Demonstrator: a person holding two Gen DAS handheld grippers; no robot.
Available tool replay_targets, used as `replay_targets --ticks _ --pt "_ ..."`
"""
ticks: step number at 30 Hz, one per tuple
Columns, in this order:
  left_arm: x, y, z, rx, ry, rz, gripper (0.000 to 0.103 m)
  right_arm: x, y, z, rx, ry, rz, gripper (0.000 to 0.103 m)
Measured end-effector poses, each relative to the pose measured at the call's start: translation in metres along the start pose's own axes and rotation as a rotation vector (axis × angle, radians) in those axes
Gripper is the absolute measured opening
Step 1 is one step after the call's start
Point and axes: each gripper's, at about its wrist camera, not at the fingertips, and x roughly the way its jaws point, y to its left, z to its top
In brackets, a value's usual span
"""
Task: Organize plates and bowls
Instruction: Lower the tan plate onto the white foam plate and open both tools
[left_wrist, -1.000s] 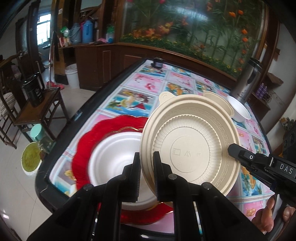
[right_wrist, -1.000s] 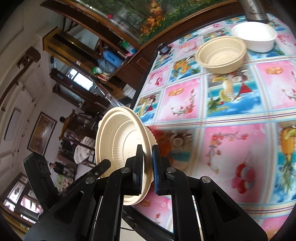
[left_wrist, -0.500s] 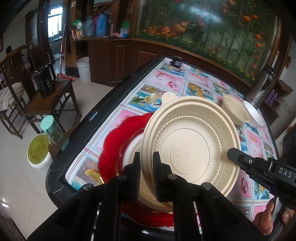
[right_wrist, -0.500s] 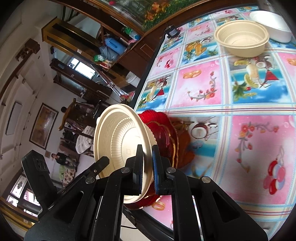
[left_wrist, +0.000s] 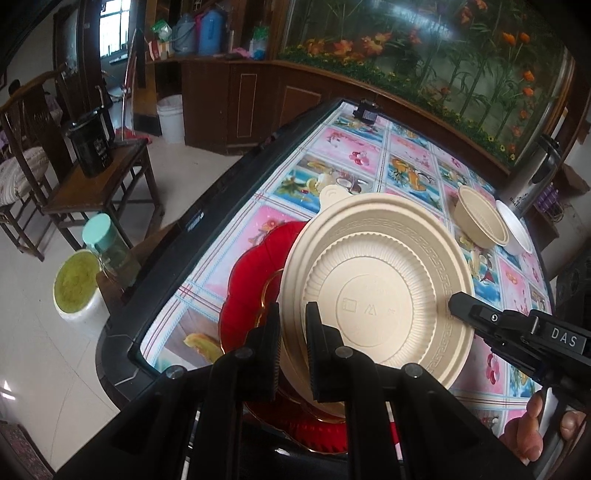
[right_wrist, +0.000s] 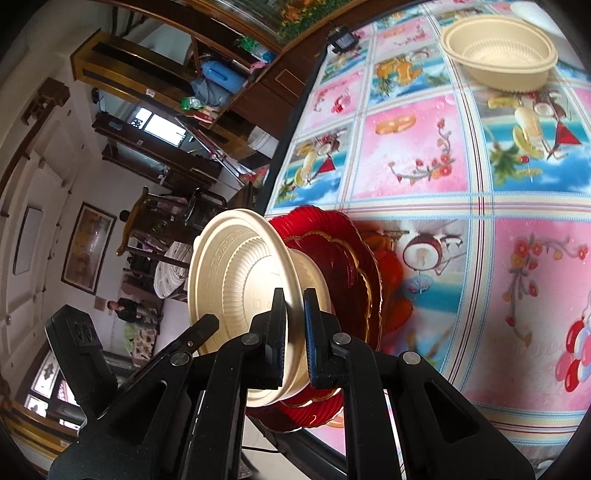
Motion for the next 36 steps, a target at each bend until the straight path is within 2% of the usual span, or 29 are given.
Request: replay_targets --ticks 18,32,36 --pt "0.005 0.005 -0.004 0.008 0.032 0.012 0.012 0.009 -0.003 -0.002 0.01 0.024 -0.021 0.009" --pt "0.007 0.002 -0.007 0.042 0.029 0.045 0.015 0.012 0.004 -0.005 -0.026 0.005 -0.054 0.009" --pt "0.005 0.0 -0.008 0.055 0.025 0.055 0.021 0.011 0.004 -0.005 -0.035 -0.003 -0.07 0.009"
